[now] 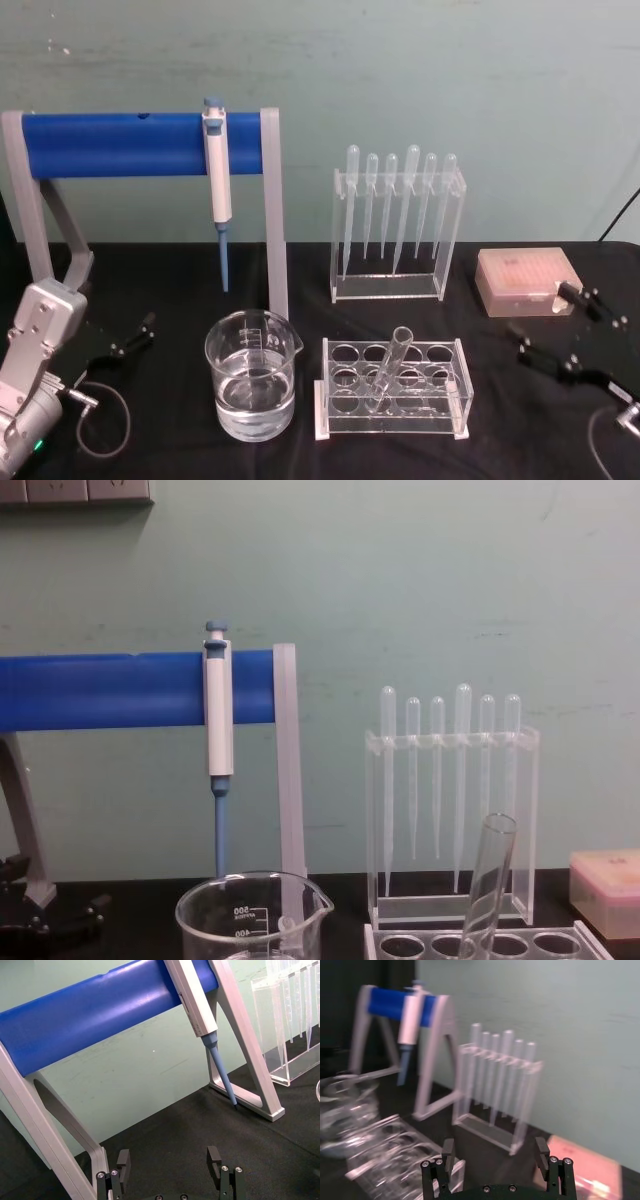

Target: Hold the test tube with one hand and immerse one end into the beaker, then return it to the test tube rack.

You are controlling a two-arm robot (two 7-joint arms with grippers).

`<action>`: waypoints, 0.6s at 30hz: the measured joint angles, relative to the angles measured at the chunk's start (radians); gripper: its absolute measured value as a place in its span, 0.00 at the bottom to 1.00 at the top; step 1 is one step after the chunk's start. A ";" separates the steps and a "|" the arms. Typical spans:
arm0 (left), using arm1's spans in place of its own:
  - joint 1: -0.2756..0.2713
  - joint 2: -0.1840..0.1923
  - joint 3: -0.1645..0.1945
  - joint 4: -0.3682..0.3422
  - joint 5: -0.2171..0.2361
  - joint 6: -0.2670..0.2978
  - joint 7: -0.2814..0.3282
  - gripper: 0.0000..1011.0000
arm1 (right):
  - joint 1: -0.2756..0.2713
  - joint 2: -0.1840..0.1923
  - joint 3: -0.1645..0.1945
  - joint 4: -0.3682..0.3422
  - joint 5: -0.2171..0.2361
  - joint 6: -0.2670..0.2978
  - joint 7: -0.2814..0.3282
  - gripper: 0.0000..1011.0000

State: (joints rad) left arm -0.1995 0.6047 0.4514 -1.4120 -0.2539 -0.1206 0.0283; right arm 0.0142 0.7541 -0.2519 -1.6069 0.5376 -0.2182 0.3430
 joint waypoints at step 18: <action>0.000 0.000 0.000 0.000 0.000 0.000 0.000 0.99 | 0.053 0.033 -0.087 0.052 0.000 -0.093 0.421 0.99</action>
State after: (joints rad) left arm -0.1995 0.6047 0.4513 -1.4120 -0.2539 -0.1205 0.0283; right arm 0.0669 0.7875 -0.3393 -1.5545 0.5375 -0.3112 0.7641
